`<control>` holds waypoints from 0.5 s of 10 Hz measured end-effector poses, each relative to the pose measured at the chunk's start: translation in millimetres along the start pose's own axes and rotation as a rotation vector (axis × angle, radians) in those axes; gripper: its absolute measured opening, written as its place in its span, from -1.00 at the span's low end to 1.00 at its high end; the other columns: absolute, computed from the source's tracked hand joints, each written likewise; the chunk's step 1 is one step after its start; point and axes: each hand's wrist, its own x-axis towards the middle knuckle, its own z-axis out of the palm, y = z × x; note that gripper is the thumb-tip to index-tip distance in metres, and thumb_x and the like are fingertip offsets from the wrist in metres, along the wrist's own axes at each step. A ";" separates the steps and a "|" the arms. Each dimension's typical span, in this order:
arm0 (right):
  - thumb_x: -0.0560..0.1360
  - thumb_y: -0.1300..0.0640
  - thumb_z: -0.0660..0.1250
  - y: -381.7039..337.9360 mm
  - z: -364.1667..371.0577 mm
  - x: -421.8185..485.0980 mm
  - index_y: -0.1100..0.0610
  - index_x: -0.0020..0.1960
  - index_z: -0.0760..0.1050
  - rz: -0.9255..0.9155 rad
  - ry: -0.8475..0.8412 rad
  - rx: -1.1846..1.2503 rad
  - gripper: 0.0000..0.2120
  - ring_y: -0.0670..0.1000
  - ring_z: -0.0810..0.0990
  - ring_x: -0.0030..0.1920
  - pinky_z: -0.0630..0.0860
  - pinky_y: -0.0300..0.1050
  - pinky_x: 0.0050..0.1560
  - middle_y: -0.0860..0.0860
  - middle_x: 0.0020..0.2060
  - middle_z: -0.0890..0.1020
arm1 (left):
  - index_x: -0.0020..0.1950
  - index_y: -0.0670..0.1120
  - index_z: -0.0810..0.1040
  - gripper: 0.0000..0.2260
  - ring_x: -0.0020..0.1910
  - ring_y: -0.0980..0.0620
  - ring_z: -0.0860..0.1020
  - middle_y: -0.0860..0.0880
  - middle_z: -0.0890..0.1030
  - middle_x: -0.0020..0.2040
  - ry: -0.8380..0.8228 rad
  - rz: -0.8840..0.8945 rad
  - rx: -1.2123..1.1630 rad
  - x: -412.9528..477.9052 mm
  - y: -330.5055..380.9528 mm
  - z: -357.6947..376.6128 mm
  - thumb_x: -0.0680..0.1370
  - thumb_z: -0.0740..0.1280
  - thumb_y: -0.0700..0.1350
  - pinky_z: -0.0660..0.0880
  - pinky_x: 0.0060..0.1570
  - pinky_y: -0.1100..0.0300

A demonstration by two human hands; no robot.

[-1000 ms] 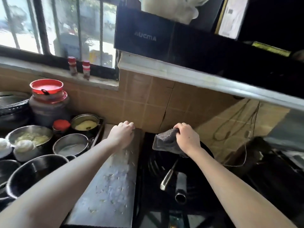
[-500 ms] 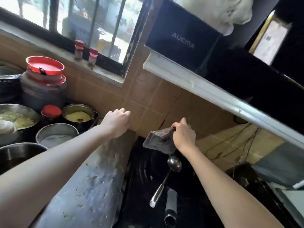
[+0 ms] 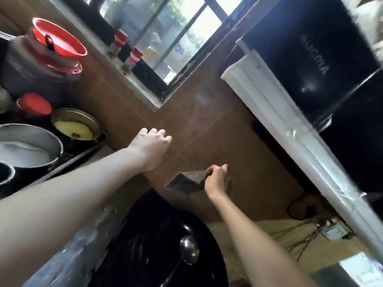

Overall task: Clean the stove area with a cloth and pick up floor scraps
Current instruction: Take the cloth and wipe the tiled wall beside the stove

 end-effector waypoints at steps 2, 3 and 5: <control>0.46 0.33 0.19 -1.8 1.0 39.2 0.15 -0.04 0.56 -0.035 0.116 -0.049 -0.79 0.19 0.53 0.00 0.34 -0.19 -0.06 0.15 0.08 0.49 | 0.23 -0.06 0.37 -0.77 0.13 -0.08 0.47 -0.07 0.45 0.15 0.031 -0.051 -0.074 5.0 15.7 24.3 0.58 0.15 -0.09 0.35 0.02 0.07; 0.44 0.33 0.20 -4.1 7.2 50.9 0.11 -0.10 0.57 -0.019 0.168 -0.076 -0.79 0.19 0.56 0.00 0.43 -0.14 -0.02 0.13 0.09 0.51 | 0.21 -0.06 0.37 -0.78 0.11 -0.08 0.47 -0.06 0.45 0.13 0.023 -0.073 -0.101 1.8 20.1 35.2 0.59 0.12 -0.08 0.32 -0.04 0.09; 0.42 0.33 0.23 -9.3 19.0 83.4 0.10 -0.11 0.59 0.050 0.164 0.129 -0.79 0.17 0.61 0.01 0.46 -0.13 -0.04 0.12 -0.04 0.67 | 0.14 0.00 0.38 -0.81 0.05 -0.02 0.50 0.01 0.45 0.05 0.118 -0.149 -0.091 -4.4 8.0 53.5 0.58 0.09 0.00 0.28 -0.15 0.14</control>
